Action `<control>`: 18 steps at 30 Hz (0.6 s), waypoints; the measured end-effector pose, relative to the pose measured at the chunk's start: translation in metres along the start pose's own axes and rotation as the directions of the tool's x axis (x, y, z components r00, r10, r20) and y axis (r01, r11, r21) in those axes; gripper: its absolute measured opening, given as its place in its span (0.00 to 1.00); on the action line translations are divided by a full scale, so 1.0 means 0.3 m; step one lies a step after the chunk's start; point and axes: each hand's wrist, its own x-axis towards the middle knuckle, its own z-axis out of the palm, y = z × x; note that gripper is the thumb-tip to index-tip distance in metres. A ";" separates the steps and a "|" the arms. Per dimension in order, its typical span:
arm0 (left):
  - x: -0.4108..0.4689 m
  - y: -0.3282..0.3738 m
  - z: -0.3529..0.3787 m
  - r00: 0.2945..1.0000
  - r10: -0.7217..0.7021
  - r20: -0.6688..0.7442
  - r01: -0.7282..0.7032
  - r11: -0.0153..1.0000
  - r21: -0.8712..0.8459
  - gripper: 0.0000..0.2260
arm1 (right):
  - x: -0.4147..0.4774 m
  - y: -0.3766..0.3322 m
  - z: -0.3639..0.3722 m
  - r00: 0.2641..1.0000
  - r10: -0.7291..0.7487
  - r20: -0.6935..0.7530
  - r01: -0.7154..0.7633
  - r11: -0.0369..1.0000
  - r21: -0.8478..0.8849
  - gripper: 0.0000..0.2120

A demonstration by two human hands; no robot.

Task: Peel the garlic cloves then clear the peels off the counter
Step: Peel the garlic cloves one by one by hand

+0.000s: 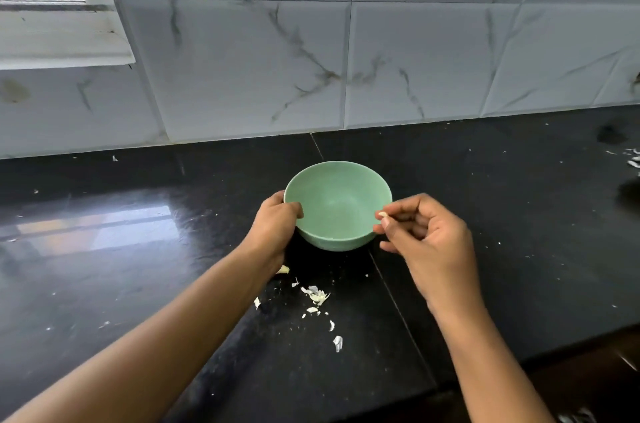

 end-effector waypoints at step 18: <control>-0.065 -0.055 0.002 0.953 0.292 0.077 -0.298 0.950 0.094 0.21 | 0.152 -0.029 0.092 0.921 0.021 0.390 0.245 0.747 -0.618 0.13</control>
